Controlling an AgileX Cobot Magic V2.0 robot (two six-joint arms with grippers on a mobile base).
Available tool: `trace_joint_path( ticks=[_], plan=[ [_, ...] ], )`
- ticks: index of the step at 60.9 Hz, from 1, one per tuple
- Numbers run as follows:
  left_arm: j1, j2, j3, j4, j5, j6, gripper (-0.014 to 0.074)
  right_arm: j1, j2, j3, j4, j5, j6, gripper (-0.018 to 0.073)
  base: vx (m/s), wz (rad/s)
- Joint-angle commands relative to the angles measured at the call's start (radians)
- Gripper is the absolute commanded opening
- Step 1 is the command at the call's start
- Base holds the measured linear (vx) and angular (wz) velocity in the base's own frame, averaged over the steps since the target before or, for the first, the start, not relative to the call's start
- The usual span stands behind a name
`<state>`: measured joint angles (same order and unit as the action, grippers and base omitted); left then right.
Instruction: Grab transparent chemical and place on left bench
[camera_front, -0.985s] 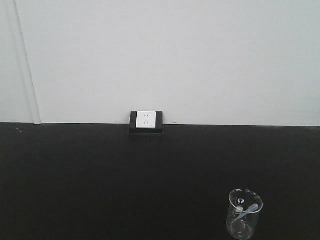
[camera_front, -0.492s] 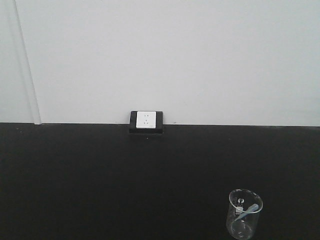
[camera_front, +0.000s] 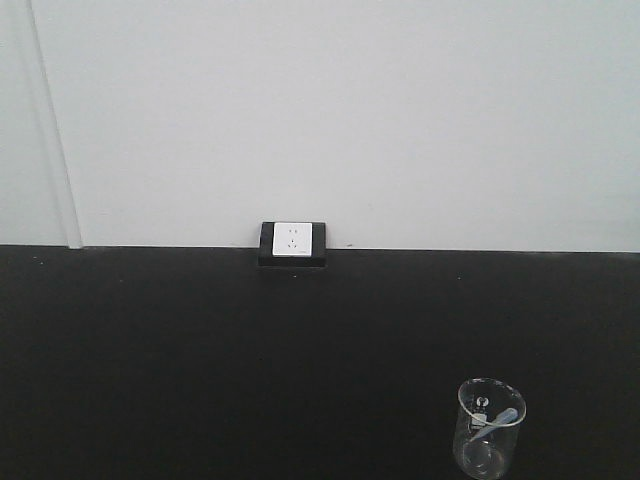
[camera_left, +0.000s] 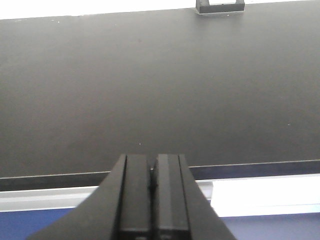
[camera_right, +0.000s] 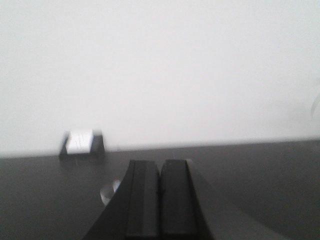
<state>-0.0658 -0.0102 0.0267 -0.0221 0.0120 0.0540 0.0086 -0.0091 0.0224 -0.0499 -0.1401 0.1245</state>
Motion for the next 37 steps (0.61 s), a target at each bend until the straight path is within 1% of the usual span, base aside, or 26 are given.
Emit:
trace_joint_path(
  ticks=[1, 9, 14, 26, 37],
  plan=[
    [-0.002, -0.019, 0.016, -0.001, -0.078, -0.008, -0.0003, -0.001, 0.008, -0.097, -0.012, -0.109, 0.027, -0.0007, 0.0, 0.0],
    [-0.002, -0.019, 0.016, -0.001, -0.078, -0.008, -0.0003, -0.001, 0.161, -0.285, -0.096, -0.016, 0.025, -0.0007, 0.0, 0.0],
    [-0.002, -0.019, 0.016, -0.001, -0.078, -0.008, -0.0003, -0.001, 0.295, -0.402, -0.142, -0.018, 0.026, -0.0007, 0.0, 0.0],
    [-0.002, -0.019, 0.016, -0.001, -0.078, -0.008, -0.0003, -0.001, 0.612, -0.602, -0.128, -0.101, 0.034, -0.0007, 0.0, 0.0],
    [-0.002, -0.019, 0.016, -0.001, -0.078, -0.008, -0.0003, -0.001, 0.76, -0.647, -0.122, -0.136, 0.074, -0.0005, 0.0, 0.0]
  ],
)
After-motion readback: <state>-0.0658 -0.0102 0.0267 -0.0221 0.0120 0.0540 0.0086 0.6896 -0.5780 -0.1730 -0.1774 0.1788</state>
